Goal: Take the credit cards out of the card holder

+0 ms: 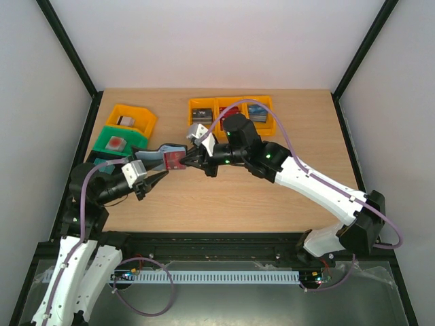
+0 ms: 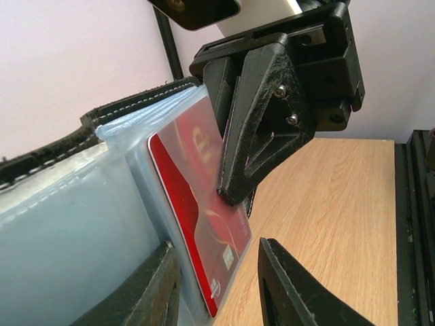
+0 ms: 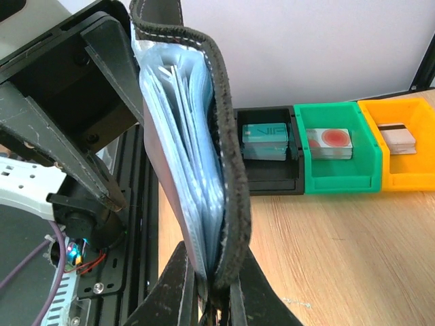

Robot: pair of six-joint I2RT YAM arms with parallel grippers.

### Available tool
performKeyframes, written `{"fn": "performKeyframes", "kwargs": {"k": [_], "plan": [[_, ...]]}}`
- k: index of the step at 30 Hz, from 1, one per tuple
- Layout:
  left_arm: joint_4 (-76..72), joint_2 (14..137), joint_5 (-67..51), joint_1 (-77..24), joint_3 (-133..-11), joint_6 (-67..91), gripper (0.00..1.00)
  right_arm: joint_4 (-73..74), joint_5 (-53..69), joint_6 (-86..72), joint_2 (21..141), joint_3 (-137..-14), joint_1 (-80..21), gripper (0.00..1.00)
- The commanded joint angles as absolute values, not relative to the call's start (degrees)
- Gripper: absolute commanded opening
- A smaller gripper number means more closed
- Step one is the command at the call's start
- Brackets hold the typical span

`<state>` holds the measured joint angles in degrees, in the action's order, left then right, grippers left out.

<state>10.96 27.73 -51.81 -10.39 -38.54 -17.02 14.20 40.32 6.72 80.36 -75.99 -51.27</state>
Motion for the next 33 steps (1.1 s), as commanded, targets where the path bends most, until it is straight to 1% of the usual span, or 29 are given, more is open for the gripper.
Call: {"fn": "performKeyframes", "kwargs": {"k": [1, 4, 9, 13, 16, 19, 22, 30, 33], "plan": [[8.9, 26.0, -59.0, -13.0, -39.0, -14.5, 0.34, 2.5, 35.6, 3.5, 81.0, -76.4, -49.0, 0.02], [5.7, 24.9, -55.8, -12.4, -38.2, -11.6, 0.38, 3.3, 35.5, 4.0, 80.8, -76.2, -48.8, 0.01], [4.4, 24.4, -54.4, -11.7, -37.8, -9.0, 0.39, 4.3, 34.6, 4.9, 80.1, -75.5, -48.5, 0.02], [2.4, 24.7, -55.9, -11.7, -37.1, -8.8, 0.42, 3.8, 37.1, 4.9, 79.9, -75.0, -48.5, 0.02], [-1.3, 25.8, -55.8, -11.9, -36.1, -5.8, 0.42, 3.7, 40.2, 4.5, 80.6, -75.4, -48.6, 0.02], [-6.8, 27.4, -53.4, -12.9, -35.4, -2.4, 0.43, 3.4, 41.1, 4.2, 81.3, -75.9, -49.5, 0.02], [-8.7, 28.9, -50.4, -14.3, -35.1, -1.8, 0.45, 5.5, 38.5, 5.8, 82.2, -77.2, -50.8, 0.02], [-7.1, 28.7, -37.2, -15.1, -35.6, -4.2, 0.51, 7.7, 38.2, 7.6, 82.1, -78.5, -52.1, 0.02], [-4.9, 28.6, -35.5, -15.1, -36.0, -6.4, 0.51, 8.1, 37.9, 7.7, 82.0, -78.8, -52.3, 0.02]]}}
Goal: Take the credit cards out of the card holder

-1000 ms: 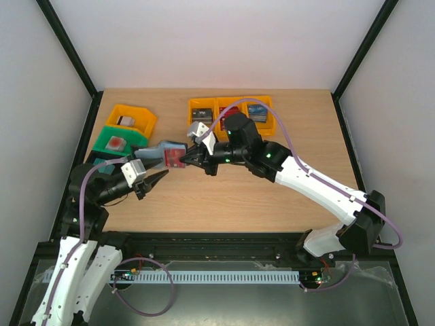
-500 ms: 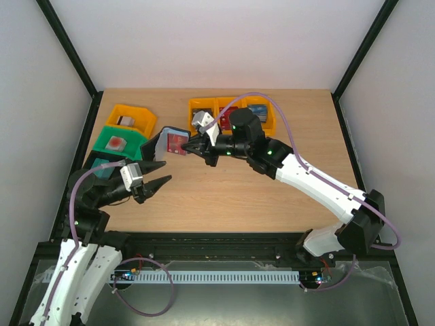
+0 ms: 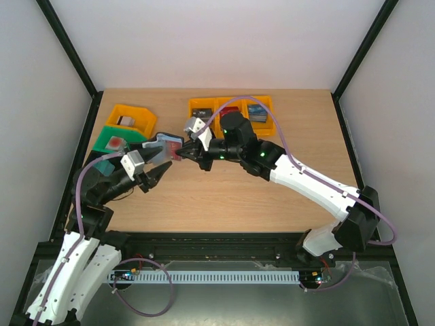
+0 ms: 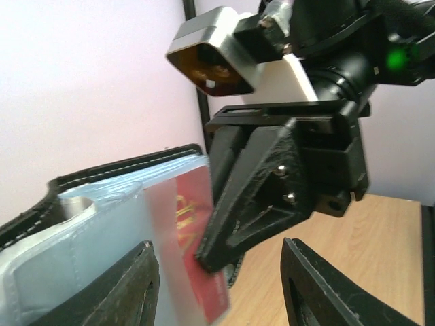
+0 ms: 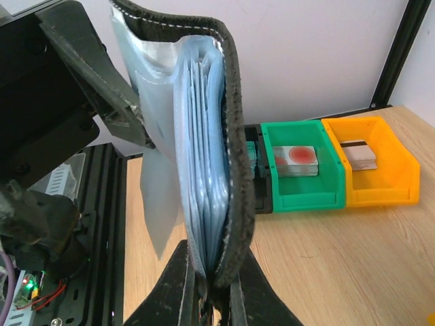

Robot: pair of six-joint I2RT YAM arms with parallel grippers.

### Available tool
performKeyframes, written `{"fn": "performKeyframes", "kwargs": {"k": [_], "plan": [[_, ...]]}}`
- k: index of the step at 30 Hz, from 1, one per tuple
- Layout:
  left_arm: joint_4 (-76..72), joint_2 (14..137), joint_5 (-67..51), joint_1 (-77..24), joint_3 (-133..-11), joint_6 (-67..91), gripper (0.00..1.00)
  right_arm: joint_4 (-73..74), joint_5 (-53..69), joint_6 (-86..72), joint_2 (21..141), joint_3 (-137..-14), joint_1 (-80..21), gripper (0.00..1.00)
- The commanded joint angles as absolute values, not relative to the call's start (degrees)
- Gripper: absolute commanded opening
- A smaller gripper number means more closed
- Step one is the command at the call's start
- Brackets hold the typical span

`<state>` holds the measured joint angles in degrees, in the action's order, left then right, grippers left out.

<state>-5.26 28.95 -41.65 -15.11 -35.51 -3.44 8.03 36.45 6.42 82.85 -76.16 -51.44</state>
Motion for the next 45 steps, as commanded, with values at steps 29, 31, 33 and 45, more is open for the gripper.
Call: {"fn": "performKeyframes", "kwargs": {"k": [29, 31, 33, 45], "plan": [[-9.9, 27.8, -29.1, -16.4, -29.4, 17.6, 0.41, 24.5, 1.9, -8.0, 98.5, -100.1, -61.2, 0.02], [-8.6, 27.6, -26.0, -15.7, -29.2, 17.7, 0.40, 23.3, 4.9, -7.8, 97.0, -98.6, -61.1, 0.02], [-6.7, 27.7, -23.0, -15.2, -29.1, 17.4, 0.38, 22.3, 7.5, -7.6, 95.8, -97.4, -61.2, 0.02], [-2.6, 28.1, -19.7, -12.2, -29.9, 15.3, 0.36, 18.2, 19.0, -0.2, 87.2, -88.9, -61.0, 0.02]]}}
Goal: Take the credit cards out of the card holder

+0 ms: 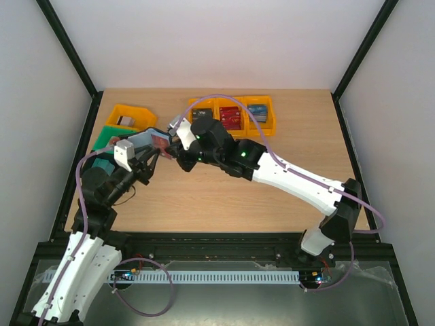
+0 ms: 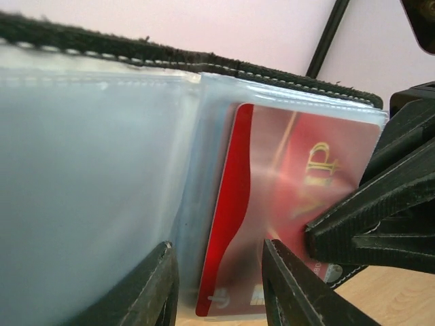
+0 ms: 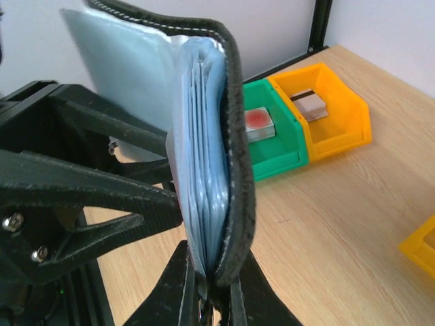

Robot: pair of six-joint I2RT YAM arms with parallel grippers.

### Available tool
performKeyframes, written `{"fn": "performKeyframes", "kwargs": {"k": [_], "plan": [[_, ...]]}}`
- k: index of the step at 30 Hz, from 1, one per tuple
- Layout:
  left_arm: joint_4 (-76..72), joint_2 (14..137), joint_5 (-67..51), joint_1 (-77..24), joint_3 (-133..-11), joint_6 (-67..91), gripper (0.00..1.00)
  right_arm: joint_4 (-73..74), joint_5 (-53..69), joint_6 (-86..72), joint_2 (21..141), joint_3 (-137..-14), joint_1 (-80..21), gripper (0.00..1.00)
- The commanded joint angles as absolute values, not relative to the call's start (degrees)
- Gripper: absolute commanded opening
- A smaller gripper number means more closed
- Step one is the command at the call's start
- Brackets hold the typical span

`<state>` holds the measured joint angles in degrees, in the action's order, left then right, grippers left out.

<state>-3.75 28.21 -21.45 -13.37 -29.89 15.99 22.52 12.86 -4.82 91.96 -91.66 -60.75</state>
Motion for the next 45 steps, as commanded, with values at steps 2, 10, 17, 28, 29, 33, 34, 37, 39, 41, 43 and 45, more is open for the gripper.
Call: {"fn": "performKeyframes", "kwargs": {"k": [2, 10, 17, 28, 29, 33, 34, 37, 39, 41, 43, 45], "plan": [[-3.1, 27.9, -22.0, -11.8, -30.1, 14.6, 0.36, 17.4, 22.5, 2.2, 85.4, -86.9, -61.0, 0.02], [-6.0, 28.6, -41.2, -11.7, -32.0, 11.1, 0.28, 16.6, 35.6, 9.9, 81.8, -83.3, -61.1, 0.02], [-7.7, 29.1, -54.7, -11.8, -34.2, 10.3, 0.29, 17.0, 40.8, 13.7, 82.6, -82.4, -60.6, 0.02], [-11.0, 29.3, -62.9, -12.8, -34.4, 8.7, 0.18, 10.6, 40.3, 5.7, 88.3, -85.2, -57.8, 0.02], [-10.9, 29.3, -62.5, -13.0, -34.4, 8.6, 0.19, 10.3, 40.5, 5.0, 89.0, -85.5, -57.8, 0.02], [-11.0, 28.8, -62.0, -13.1, -34.8, 7.8, 0.23, 7.9, 40.4, 2.9, 89.9, -84.6, -57.8, 0.02], [-11.7, 28.6, -61.9, -13.0, -34.7, 7.9, 0.26, 7.3, 40.6, 2.7, 89.9, -84.2, -57.8, 0.02], [-16.2, 28.0, -60.9, -13.1, -33.9, 10.4, 0.33, 6.4, 41.6, 1.9, 90.9, -83.7, -57.7, 0.02], [-20.3, 28.2, -59.9, -13.1, -33.2, 13.8, 0.37, 6.3, 41.3, 1.6, 91.7, -83.8, -57.7, 0.02], [-24.4, 28.5, -58.9, -13.2, -32.0, 17.8, 0.38, 5.8, 41.2, 1.0, 92.6, -84.1, -57.9, 0.02], [-26.5, 28.9, -56.8, -13.6, -30.8, 19.3, 0.35, 4.7, 41.7, 0.2, 93.3, -84.3, -58.3, 0.02], [-25.1, 29.1, -54.2, -14.1, -30.3, 18.4, 0.17, 4.3, 42.4, 0.2, 93.7, -84.9, -58.9, 0.02]]}}
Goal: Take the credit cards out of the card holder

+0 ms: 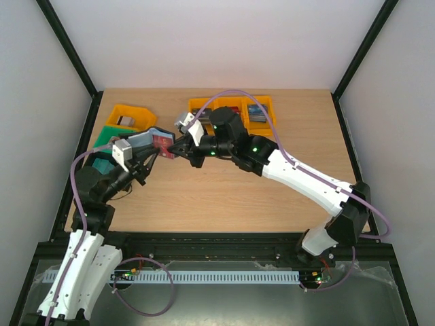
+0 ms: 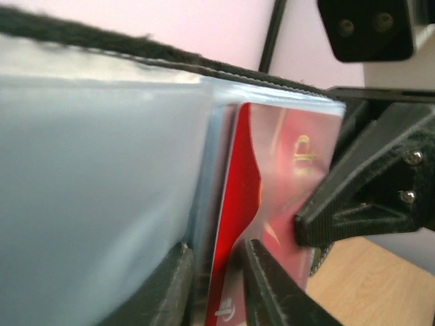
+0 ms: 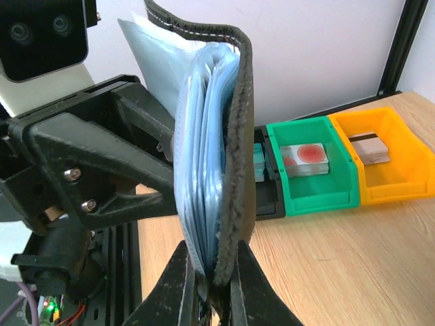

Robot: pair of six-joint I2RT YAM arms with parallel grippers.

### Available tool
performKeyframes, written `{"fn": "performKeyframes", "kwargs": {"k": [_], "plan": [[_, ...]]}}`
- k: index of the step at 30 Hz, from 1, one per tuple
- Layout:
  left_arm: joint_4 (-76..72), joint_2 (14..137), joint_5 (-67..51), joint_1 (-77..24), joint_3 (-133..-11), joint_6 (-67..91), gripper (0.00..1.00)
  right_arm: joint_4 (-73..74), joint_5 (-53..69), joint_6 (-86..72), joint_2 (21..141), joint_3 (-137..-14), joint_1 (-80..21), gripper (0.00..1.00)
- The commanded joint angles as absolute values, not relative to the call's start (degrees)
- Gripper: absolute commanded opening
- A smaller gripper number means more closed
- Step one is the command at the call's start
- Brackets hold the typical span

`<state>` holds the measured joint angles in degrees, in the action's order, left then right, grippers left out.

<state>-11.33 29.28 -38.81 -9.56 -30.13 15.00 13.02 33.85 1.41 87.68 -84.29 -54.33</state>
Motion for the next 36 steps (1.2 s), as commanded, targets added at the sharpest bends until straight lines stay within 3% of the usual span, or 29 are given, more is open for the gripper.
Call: {"fn": "performKeyframes", "kwargs": {"k": [1, 3, 10, 17, 23, 29, 36], "plan": [[-23.9, 29.0, -53.2, -14.1, -30.2, 17.6, 0.08, 3.9, 42.9, -0.1, 93.9, -85.0, -58.9, 0.02], [-22.1, 28.9, -52.6, -14.1, -30.4, 16.8, 0.02, 3.0, 43.5, -0.3, 93.6, -84.5, -58.8, 0.01], [-14.2, 26.3, -53.8, -14.0, -32.5, 14.5, 0.02, -3.8, 48.1, -6.0, 89.7, -78.6, -53.1, 0.02], [-10.0, 25.1, -53.2, -13.0, -33.5, 13.8, 0.02, 2.8, 53.0, 0.1, 86.5, -76.3, -48.8, 0.02], [-5.0, 25.1, -39.8, -12.6, -34.5, 8.4, 0.03, 6.9, 53.4, 3.3, 84.4, -75.6, -46.8, 0.02], [-1.6, 24.5, -32.5, -12.5, -35.3, 2.7, 0.38, 9.4, 54.3, 3.8, 84.8, -76.6, -46.8, 0.02], [2.7, 24.1, -28.8, -12.5, -36.0, -0.9, 0.56, 13.1, 54.1, 6.9, 84.2, -77.8, -46.8, 0.02]]}}
